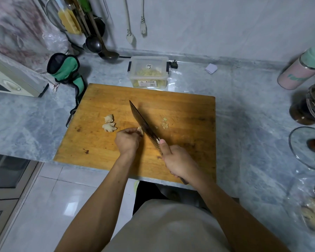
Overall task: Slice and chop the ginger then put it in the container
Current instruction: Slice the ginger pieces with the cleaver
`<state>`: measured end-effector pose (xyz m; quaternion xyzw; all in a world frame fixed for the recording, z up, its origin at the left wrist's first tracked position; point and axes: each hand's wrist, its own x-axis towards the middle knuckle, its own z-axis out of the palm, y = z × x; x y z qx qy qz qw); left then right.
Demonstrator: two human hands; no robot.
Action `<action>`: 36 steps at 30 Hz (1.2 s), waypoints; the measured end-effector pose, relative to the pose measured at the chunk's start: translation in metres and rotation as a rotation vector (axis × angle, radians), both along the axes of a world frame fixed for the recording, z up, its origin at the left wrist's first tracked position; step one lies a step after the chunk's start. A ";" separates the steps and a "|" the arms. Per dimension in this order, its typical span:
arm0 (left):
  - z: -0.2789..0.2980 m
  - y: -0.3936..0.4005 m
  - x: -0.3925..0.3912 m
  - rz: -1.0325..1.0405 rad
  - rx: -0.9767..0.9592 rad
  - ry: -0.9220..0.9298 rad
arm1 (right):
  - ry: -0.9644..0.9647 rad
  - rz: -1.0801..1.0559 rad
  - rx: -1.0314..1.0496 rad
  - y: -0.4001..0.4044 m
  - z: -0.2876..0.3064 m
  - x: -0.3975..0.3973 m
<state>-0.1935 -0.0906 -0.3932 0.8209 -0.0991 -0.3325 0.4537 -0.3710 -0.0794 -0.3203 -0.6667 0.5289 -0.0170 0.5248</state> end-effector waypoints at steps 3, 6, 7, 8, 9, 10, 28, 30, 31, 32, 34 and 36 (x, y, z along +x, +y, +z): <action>0.001 -0.002 -0.007 0.055 -0.039 -0.004 | -0.012 0.009 -0.001 -0.001 0.005 -0.001; -0.002 -0.001 -0.010 0.061 -0.042 -0.019 | -0.005 0.033 -0.003 -0.001 0.010 -0.002; -0.003 -0.001 -0.010 0.066 -0.041 -0.014 | 0.003 0.043 0.001 0.000 0.011 -0.002; -0.005 -0.002 -0.010 0.069 -0.036 -0.011 | 0.013 0.051 0.004 0.000 0.012 -0.002; -0.006 -0.002 -0.010 0.073 -0.030 -0.012 | 0.023 0.059 0.003 0.000 0.013 -0.002; -0.007 -0.003 -0.010 0.080 -0.027 -0.010 | 0.031 0.068 -0.004 0.001 0.014 -0.002; -0.018 -0.005 -0.011 0.131 -0.036 0.014 | 0.062 0.117 -0.047 0.002 0.018 -0.001; -0.019 -0.004 -0.011 0.130 -0.038 0.013 | 0.056 0.119 -0.074 0.002 0.017 0.000; -0.019 -0.005 -0.010 0.128 -0.036 0.012 | 0.052 0.123 -0.088 0.002 0.016 0.000; -0.019 -0.005 -0.010 0.127 -0.035 0.010 | 0.050 0.128 -0.098 0.003 0.015 0.000; -0.019 -0.005 -0.010 0.122 -0.039 0.007 | 0.049 0.132 -0.101 0.004 0.014 0.001; -0.019 -0.006 -0.010 0.115 -0.041 0.003 | 0.053 0.137 -0.106 0.004 0.013 0.001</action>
